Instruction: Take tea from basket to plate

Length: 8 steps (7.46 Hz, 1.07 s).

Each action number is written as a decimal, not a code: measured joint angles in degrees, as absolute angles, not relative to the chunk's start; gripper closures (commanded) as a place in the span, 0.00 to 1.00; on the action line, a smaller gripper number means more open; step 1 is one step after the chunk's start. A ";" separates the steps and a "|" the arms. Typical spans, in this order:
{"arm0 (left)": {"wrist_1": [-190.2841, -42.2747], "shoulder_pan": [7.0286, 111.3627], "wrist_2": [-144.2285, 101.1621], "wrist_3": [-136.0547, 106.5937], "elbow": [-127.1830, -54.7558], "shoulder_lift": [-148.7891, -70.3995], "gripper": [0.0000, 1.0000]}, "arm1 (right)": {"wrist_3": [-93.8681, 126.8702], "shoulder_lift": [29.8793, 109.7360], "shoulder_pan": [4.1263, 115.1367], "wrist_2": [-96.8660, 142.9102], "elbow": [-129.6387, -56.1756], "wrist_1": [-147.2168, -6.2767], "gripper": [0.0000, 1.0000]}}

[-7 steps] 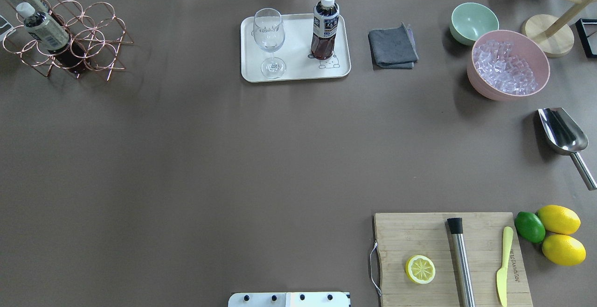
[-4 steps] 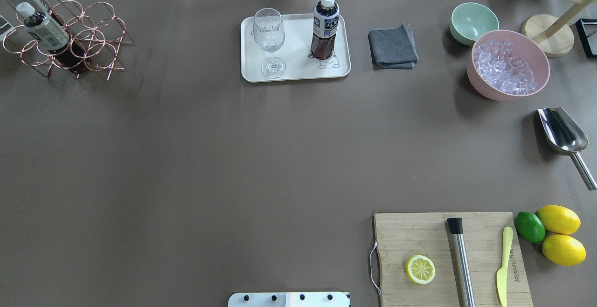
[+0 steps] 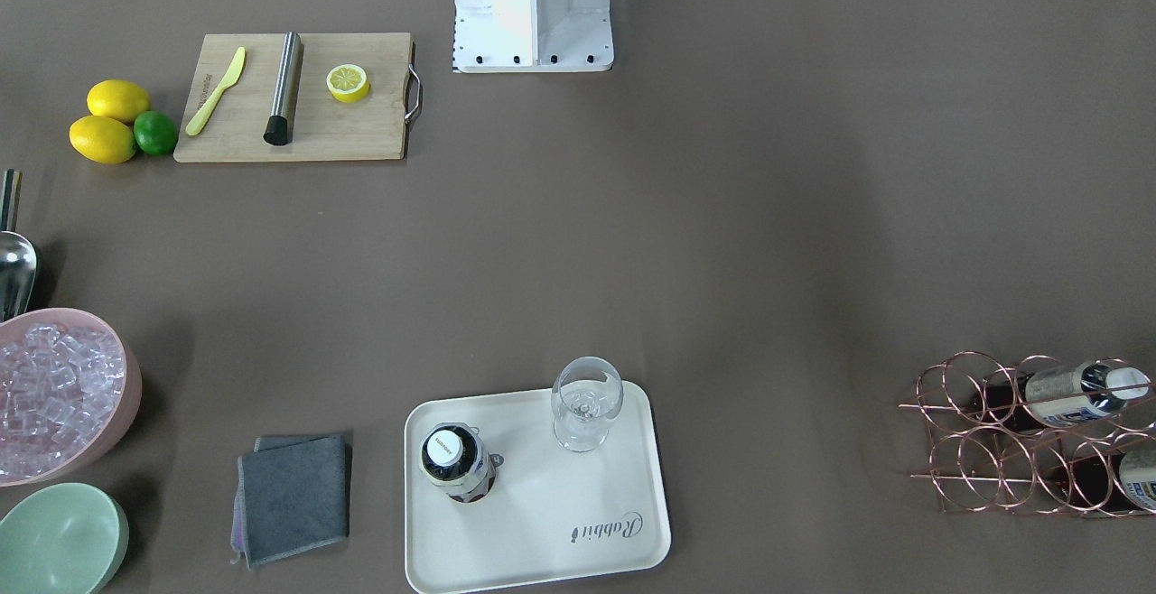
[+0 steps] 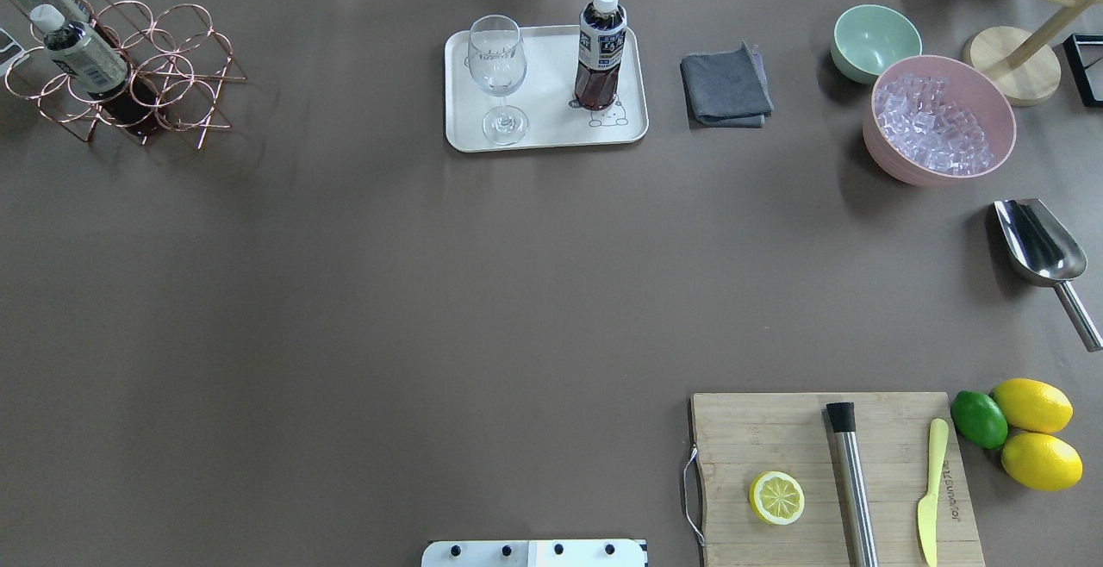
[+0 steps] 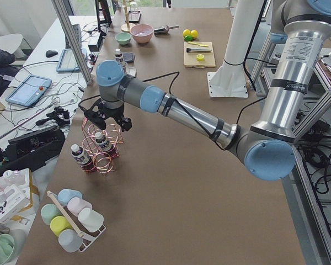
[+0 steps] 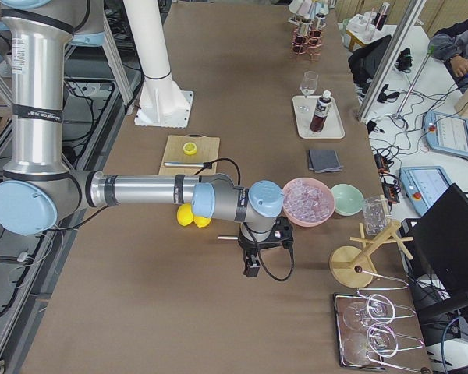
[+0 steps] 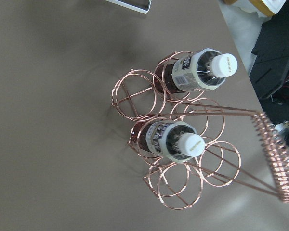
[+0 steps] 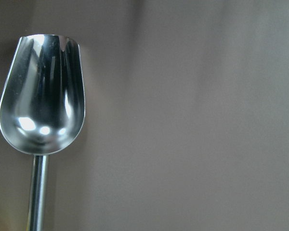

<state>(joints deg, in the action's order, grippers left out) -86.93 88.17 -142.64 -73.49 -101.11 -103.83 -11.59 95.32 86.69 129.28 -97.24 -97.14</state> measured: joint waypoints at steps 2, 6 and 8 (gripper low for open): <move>-86.07 89.39 -142.40 -55.32 -102.49 -97.37 0.03 | -11.71 95.35 86.79 129.33 -97.34 -97.16 0.01; -85.94 89.59 -135.33 -19.34 -96.90 -91.22 0.03 | -11.69 96.80 87.07 129.47 -100.70 -97.42 0.01; -86.08 89.42 -130.17 -6.74 -92.27 -91.20 0.03 | -11.73 97.26 87.09 129.45 -100.87 -97.26 0.01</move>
